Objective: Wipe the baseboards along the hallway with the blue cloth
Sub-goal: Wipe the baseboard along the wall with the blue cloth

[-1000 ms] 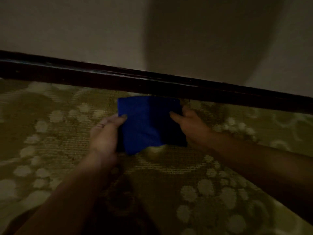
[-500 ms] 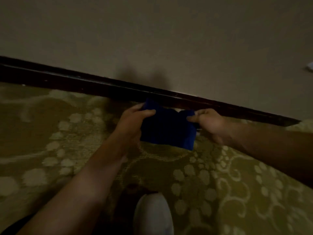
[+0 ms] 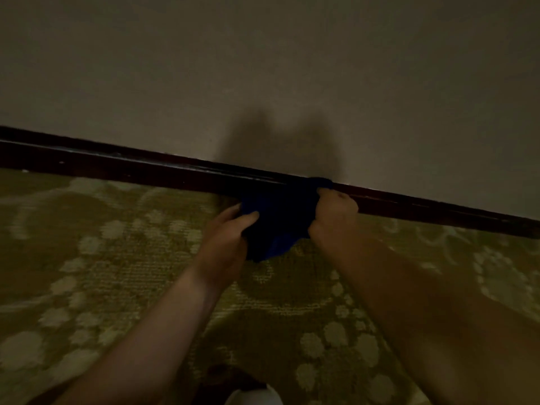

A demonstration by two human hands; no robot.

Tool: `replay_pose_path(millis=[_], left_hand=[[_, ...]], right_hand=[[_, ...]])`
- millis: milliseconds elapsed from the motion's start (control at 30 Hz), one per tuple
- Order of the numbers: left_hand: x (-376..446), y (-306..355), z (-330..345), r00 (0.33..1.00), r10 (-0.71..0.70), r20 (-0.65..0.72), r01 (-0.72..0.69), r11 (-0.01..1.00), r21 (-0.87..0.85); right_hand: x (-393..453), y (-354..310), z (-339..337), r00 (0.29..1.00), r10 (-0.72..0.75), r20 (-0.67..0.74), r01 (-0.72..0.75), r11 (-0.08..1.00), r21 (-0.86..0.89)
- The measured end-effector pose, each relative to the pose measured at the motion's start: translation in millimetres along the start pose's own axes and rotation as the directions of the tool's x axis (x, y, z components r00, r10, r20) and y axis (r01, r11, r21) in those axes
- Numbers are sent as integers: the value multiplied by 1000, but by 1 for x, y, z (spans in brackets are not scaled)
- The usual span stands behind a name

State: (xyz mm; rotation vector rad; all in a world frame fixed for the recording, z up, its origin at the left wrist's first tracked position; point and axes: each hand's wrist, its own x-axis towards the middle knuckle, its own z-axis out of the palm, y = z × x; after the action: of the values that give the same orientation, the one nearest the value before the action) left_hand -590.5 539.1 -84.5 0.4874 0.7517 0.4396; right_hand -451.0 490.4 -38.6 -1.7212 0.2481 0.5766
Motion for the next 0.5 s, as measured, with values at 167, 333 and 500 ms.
replay_pose_path(millis=[167,333,500], left_hand=[[7,1,-8,996,-30,-79,23,995,-93],[11,-5,-4,996,-73,-41,68,991,-116],[8,-12,8,992,-113,-56,114,994,4]], right_hand=[[-4,23,17,991,-101,84,111,987,-117],[18,23,3,992,-117,-56,112,990,-84],[22,15,9,935,-241,-259,190,960,-206]])
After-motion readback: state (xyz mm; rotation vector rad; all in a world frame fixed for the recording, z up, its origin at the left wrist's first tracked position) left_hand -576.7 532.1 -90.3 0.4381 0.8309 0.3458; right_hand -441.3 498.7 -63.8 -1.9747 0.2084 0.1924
